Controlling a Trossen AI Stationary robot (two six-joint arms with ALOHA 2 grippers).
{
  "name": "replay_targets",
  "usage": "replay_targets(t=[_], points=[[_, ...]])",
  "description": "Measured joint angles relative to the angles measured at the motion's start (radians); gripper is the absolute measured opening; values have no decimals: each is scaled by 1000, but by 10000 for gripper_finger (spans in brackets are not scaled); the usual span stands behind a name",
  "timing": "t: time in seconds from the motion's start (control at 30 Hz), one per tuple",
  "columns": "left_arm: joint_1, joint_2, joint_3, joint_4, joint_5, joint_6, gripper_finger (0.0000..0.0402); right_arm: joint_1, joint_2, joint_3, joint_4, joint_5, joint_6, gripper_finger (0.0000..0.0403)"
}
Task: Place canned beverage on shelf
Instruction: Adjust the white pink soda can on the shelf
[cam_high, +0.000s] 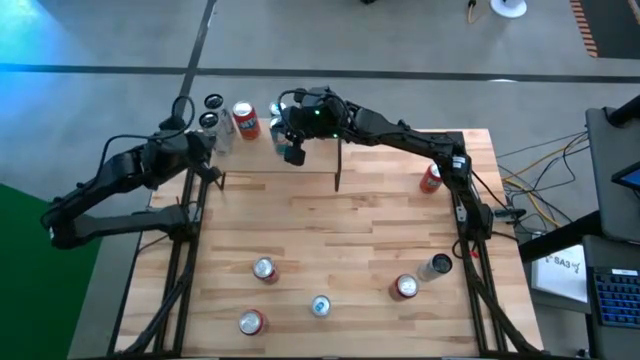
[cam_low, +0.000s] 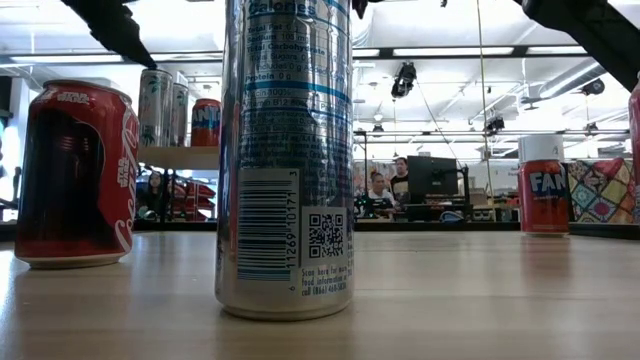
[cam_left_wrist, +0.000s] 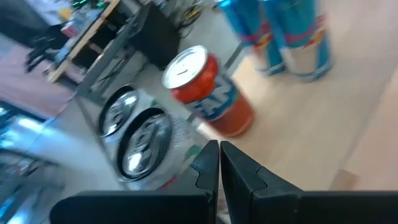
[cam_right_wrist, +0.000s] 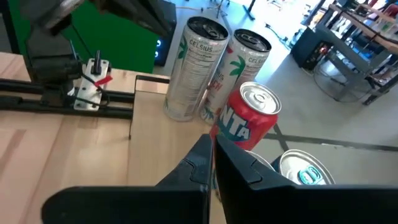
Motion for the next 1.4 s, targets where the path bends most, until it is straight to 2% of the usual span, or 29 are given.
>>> replay_targets(t=[0.07,0.4,0.7,0.77,0.87,0.93,1.1,1.4], points=[[0,9,0,0,-34,0,0,0,0,0,-3,0,-2,9],[1,32,0,23,-66,-7,0,0,0,0,-6,0,-13,9],[0,38,12,90,-44,-11,0,0,0,0,-12,0,-12,9],[2,39,38,94,-66,-18,0,0,0,0,-15,0,-11,9],[4,39,73,80,-219,-22,0,0,0,-1,-23,0,-13,9],[6,42,104,77,-268,-43,0,0,0,-1,-30,0,-15,9],[14,68,189,41,-197,-127,0,0,0,-1,-35,0,-17,9],[14,225,371,-190,-187,-288,0,0,0,-1,-35,0,-17,9]])
